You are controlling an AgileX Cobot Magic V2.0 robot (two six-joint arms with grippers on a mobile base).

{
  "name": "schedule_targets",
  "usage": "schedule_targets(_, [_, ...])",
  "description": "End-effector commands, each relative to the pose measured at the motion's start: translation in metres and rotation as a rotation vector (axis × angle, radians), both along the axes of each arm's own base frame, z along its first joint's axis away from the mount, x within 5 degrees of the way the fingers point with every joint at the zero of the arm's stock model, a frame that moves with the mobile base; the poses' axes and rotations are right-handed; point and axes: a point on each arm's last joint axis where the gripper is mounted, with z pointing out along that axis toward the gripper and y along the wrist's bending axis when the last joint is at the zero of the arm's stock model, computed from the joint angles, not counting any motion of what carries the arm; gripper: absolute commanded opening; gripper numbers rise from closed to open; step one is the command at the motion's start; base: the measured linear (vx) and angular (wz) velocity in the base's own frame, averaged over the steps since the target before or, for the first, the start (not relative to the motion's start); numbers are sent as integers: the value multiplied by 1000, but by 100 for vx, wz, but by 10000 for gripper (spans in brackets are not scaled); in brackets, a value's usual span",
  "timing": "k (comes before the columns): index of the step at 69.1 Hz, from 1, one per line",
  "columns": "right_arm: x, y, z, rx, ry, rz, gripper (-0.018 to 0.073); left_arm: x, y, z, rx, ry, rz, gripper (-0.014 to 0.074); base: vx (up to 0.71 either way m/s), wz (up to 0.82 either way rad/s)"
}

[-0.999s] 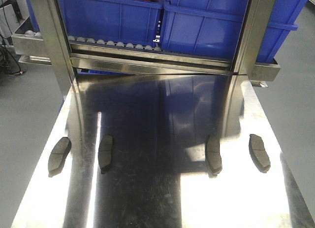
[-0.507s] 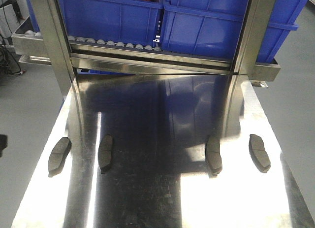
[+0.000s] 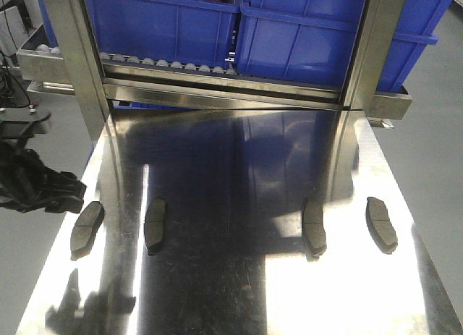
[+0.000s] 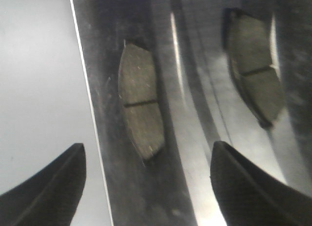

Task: Move and align brake pads A on conveyor
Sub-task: 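Grasp the brake pad nearest the left gripper and lift it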

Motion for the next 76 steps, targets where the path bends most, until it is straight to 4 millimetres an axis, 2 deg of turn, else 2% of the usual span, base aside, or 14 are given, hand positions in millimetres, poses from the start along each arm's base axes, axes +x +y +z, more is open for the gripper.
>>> schedule_targets(1, [-1, 0, 7, -12, -92, 2, -10, 20, -5, 4, 15, -23, 17, 513, 0, 0])
schedule_targets(18, [-1, 0, 7, -12, -92, 2, -10, 47, -29, -29, 49, 88, -52, 513, 0, 0])
schedule_targets(27, [-1, 0, 7, -12, -92, 2, -10, 55, -32, -41, 46, 128, -8, 513, 0, 0])
schedule_targets(60, [-1, 0, 7, -12, -92, 2, -10, 57, -32, -54, 31, 188, 100, 510, 0, 0])
schedule_targets(76, [-1, 0, 7, -12, -92, 2, -10, 56, -32, -65, 44, 255, 101, 422, 0, 0])
